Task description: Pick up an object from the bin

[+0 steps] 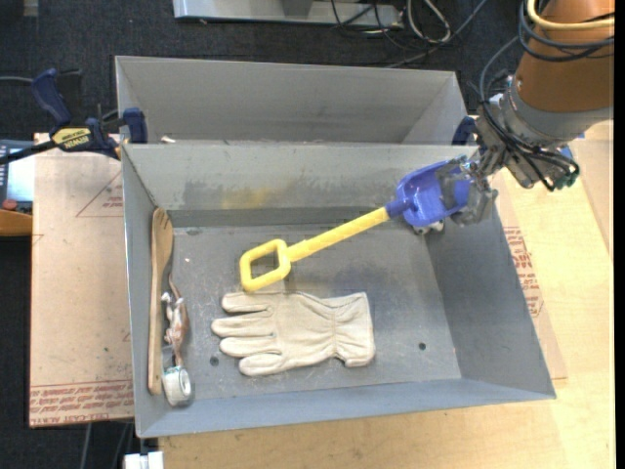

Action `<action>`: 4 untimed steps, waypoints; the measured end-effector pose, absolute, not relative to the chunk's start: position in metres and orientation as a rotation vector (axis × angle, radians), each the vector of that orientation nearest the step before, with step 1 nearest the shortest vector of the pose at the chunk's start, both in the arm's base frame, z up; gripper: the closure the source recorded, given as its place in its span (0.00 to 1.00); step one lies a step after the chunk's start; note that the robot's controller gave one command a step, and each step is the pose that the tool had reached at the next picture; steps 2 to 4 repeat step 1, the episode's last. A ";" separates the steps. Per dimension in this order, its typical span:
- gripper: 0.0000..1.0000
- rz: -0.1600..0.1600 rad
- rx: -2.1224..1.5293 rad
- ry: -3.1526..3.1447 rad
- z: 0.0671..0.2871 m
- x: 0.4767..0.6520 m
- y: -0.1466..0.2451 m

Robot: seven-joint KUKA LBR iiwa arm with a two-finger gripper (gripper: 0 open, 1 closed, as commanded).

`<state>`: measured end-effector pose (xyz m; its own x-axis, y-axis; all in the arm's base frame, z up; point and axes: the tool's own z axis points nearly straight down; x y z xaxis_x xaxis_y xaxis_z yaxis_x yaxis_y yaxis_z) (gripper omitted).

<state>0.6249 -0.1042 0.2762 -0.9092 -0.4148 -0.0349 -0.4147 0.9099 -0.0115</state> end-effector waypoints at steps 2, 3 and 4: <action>1.00 -0.005 -0.660 3.035 0.275 0.625 -0.104; 1.00 -0.005 -0.660 3.035 0.275 0.625 -0.104; 1.00 -0.005 -0.660 3.035 0.275 0.625 -0.104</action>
Offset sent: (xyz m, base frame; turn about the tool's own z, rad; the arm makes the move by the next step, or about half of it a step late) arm -0.0025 0.0289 0.0537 -0.1494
